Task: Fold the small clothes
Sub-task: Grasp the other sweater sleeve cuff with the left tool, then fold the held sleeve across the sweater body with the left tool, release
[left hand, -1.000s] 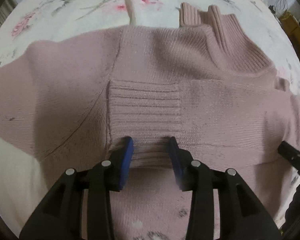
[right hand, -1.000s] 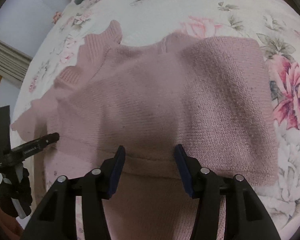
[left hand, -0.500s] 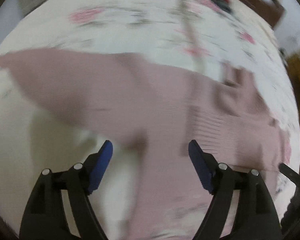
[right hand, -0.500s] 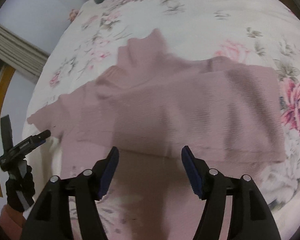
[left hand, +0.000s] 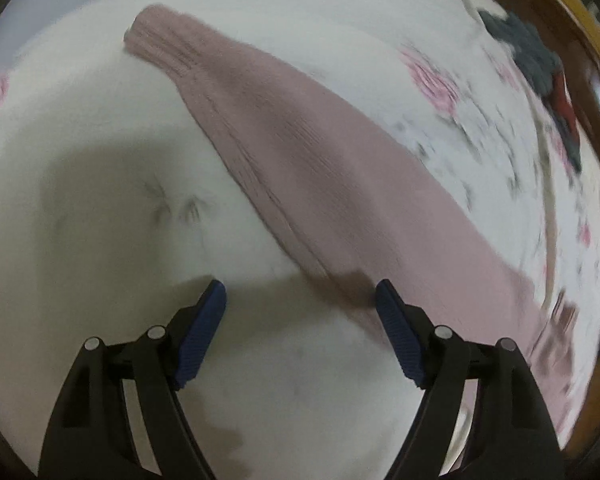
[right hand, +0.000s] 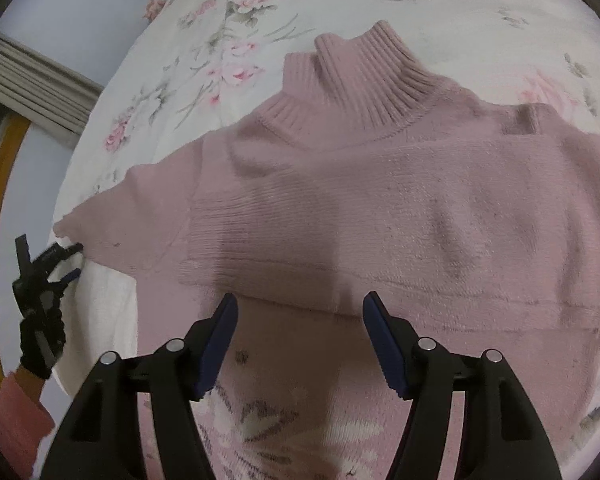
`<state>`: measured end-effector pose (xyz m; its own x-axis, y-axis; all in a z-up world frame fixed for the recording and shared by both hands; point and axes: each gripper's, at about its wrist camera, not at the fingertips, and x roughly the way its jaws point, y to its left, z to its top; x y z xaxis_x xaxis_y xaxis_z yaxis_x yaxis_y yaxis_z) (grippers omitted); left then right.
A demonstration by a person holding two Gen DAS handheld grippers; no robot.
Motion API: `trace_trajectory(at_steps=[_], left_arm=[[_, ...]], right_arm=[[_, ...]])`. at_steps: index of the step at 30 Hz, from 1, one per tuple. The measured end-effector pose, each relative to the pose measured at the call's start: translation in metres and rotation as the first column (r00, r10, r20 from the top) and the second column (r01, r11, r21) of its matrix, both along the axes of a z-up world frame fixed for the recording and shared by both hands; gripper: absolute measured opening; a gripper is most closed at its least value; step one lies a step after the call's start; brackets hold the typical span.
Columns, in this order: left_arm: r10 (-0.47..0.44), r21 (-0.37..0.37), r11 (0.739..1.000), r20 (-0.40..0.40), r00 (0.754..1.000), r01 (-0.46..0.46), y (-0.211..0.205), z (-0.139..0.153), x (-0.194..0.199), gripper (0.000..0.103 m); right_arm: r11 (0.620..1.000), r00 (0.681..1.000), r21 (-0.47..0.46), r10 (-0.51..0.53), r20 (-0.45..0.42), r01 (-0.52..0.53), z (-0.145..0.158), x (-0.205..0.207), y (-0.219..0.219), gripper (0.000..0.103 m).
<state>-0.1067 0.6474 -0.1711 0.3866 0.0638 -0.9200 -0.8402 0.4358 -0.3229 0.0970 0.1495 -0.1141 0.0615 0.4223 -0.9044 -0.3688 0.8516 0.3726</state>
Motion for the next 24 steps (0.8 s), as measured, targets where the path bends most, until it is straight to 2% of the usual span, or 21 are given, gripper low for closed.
trace_trajectory(at_steps=[5,8,9,10,11,12,14,19,24], left_arm=[[0.063,-0.047,0.997,0.09,0.994,-0.059,0.025,-0.006,0.008,0.079],[0.106,-0.056,0.993,0.116,0.988,-0.1,0.035,-0.009,0.011,0.078],[0.112,-0.054,0.993,0.121,0.986,-0.106,0.037,-0.009,0.014,0.074],[0.119,-0.053,0.992,0.127,0.985,-0.113,0.039,-0.008,0.017,0.063],[0.126,-0.06,0.991,0.137,0.983,-0.118,0.041,-0.008,0.017,0.046],[0.133,-0.072,0.99,0.151,0.98,-0.123,0.043,-0.008,0.016,0.038],[0.148,-0.093,0.987,0.181,0.972,-0.132,0.043,-0.007,0.018,0.013],[0.134,-0.034,0.991,0.253,0.958,-0.13,0.025,0.025,0.019,0.01],[0.037,0.025,0.999,0.294,0.955,-0.047,-0.012,0.06,0.032,0.01]], right_arm=[[1.0,1.0,-0.015,-0.015,0.001,0.015,-0.006,0.007,0.007,0.065],[0.999,1.0,-0.019,-0.026,-0.009,0.026,-0.011,0.01,0.006,0.065],[0.999,1.0,-0.022,-0.026,-0.011,0.026,-0.012,0.011,0.006,0.065],[0.999,1.0,-0.026,-0.024,-0.011,0.024,-0.013,0.012,0.006,0.065],[0.999,1.0,-0.031,-0.021,-0.011,0.02,-0.014,0.012,0.007,0.065],[0.999,1.0,-0.035,-0.017,-0.011,0.017,-0.014,0.013,0.006,0.065],[0.999,1.0,-0.042,-0.011,-0.007,0.01,-0.014,0.013,0.007,0.065],[0.999,1.0,-0.046,-0.018,-0.001,0.018,-0.014,0.017,0.002,0.065],[0.999,1.0,-0.038,-0.032,-0.002,0.031,-0.014,0.017,-0.006,0.065]])
